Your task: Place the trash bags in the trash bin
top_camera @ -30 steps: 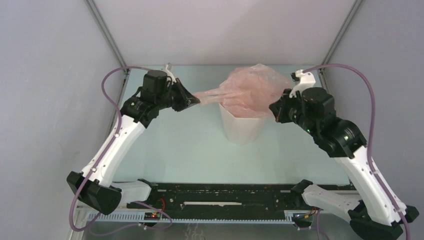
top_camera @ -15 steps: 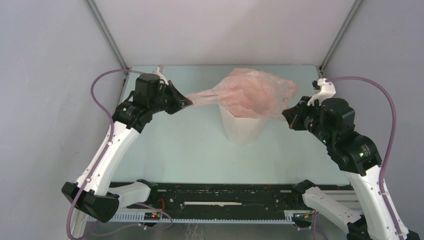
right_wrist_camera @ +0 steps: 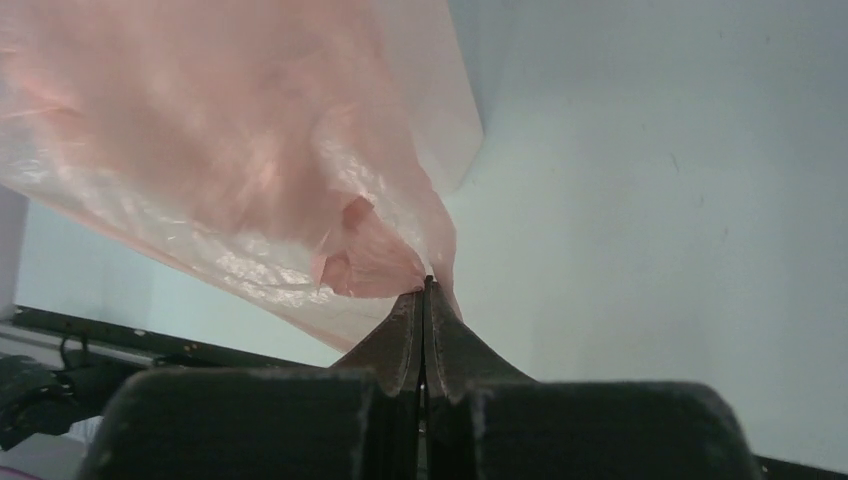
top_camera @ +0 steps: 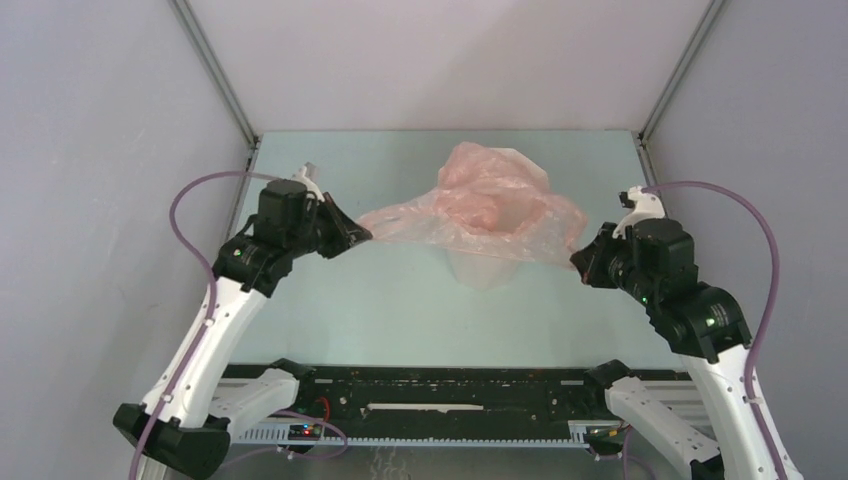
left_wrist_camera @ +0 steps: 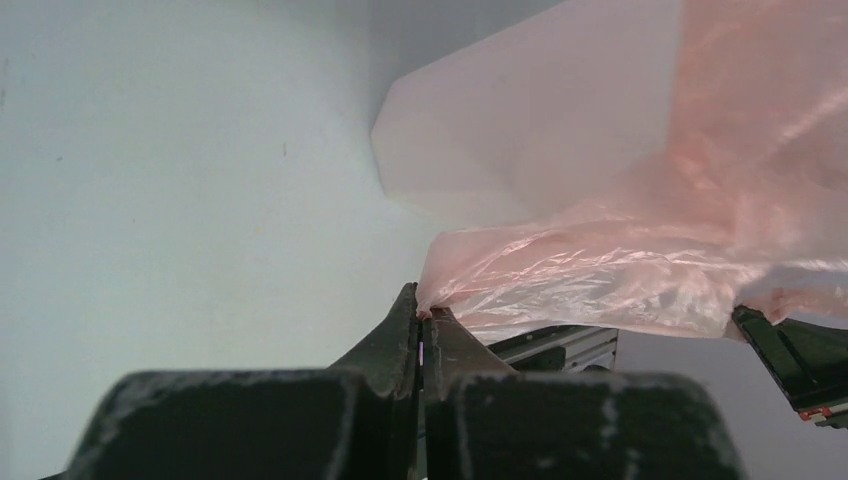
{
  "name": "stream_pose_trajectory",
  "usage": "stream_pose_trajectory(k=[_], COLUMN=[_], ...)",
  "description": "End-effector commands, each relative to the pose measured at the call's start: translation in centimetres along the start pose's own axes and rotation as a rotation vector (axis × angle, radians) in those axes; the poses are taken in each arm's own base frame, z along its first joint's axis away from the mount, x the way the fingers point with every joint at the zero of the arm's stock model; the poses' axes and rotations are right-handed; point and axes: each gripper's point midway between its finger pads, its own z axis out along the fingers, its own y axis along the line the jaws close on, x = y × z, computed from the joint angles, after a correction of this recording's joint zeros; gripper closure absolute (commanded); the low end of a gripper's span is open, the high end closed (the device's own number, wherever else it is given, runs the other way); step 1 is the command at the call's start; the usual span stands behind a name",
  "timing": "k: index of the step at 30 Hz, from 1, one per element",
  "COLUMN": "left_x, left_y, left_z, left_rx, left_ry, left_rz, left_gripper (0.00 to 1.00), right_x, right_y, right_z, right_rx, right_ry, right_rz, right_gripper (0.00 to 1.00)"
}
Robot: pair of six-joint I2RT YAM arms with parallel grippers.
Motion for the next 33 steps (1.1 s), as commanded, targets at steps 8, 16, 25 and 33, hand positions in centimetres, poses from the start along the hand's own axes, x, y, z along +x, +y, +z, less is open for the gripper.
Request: stream_pose_trajectory(k=[8,16,25,33], left_x=[-2.4,-1.8,-3.9,-4.5], left_y=[-2.4,-3.4,-3.7,-12.0], left_z=[8.1,3.9,-2.1,-1.4], left_rx=[0.069,0.130,0.106,0.318], left_ry=[0.060,0.038,-0.127,-0.135], left_rz=[0.040,0.168,0.340,0.669], left_gripper=[0.99,0.69,0.14,0.03], right_x=[-2.6,-1.8,-4.6,-9.5], right_y=[0.0,1.5,3.3,6.3], right_z=[8.0,2.1,-2.9,-1.0], right_rx=[-0.021,-0.110,-0.190,-0.191], right_ry=[-0.021,0.012,-0.107,-0.154], right_rz=[-0.025,-0.092,-0.243,-0.462], right_gripper=[0.97,0.64,0.18,0.14])
